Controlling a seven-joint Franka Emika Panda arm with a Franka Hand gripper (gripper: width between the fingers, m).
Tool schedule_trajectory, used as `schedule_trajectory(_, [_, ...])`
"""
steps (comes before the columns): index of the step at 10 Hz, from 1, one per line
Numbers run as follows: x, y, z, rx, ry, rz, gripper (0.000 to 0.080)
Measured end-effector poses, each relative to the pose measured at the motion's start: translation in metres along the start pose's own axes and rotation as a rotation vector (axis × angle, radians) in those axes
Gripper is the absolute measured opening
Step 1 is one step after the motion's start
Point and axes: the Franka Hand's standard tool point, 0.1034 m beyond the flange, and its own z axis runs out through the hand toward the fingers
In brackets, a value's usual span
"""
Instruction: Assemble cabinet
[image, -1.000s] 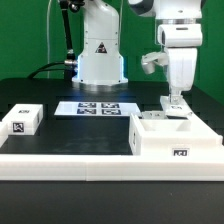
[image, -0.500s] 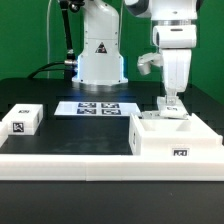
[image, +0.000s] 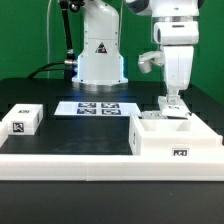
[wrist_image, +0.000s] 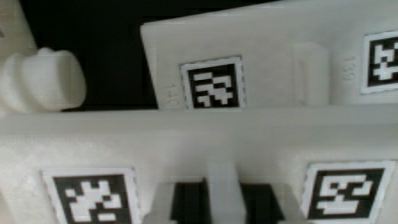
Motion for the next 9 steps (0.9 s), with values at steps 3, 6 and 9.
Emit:
schedule_trajectory(3, [-0.0003,0.0004,0.0001,0.001,0.0,-0.001,0.007])
schedule_trajectory(6, [0.0009,0.0092,-0.0013,0.003,-0.003,0.002,0.007])
schedule_trajectory(9, [0.001,0.0095,-0.0011,0.003,-0.003,0.003,0.007])
